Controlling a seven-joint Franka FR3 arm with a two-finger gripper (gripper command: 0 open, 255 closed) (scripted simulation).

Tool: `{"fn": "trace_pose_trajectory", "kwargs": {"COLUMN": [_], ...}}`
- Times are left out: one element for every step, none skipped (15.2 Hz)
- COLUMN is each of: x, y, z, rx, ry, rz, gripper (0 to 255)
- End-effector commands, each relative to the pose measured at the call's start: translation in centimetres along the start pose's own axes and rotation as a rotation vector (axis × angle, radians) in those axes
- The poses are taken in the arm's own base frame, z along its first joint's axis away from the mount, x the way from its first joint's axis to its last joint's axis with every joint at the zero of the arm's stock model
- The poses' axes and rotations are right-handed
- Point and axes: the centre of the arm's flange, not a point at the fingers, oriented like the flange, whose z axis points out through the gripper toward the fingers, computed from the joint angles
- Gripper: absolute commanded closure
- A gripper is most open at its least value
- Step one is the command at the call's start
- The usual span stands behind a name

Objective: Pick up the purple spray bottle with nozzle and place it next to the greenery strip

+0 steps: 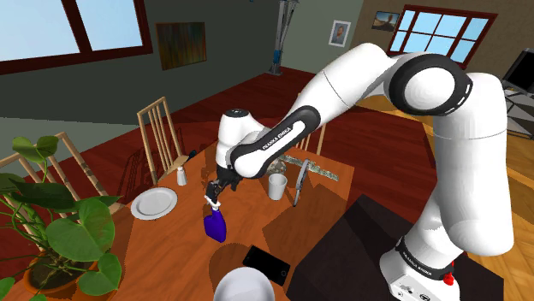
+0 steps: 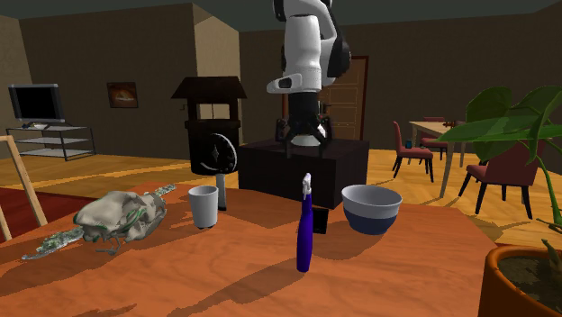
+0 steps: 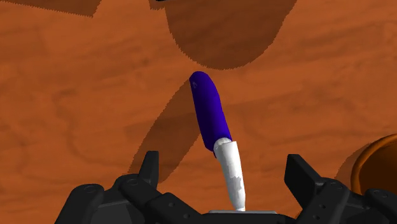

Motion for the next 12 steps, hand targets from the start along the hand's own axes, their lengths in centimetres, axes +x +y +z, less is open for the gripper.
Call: {"fn": "trace_pose_trajectory", "kwargs": {"x": [0.8,0.8,0.8,0.8,0.8,0.8,0.8,0.8,0.8,0.8,0.8,0.8], "y": [-1.3,-1.3,-1.3,-1.3,-1.3,-1.3,-1.3,-1.3,-1.3,-1.3,-1.3,-1.3], "z": [1.7,2.2,2.8,3.3,3.8,4.4,4.9,5.4,5.7,5.7,5.7,5.7], "rx": [0.004,0.004,0.004,0.004,0.004,0.004,0.004,0.004,0.003,0.003,0.003,0.004], "ry": [-0.001,-0.001,-0.001,-0.001,-0.001,-0.001,-0.001,-0.001,-0.001,-0.001,-0.001,-0.001], "rz": [-0.002,-0.002,-0.002,-0.002,-0.002,-0.002,-0.002,-0.002,-0.002,-0.002,-0.002,-0.002], "gripper": [0,0,0,0,0,0,0,0,0,0,0,0]}}
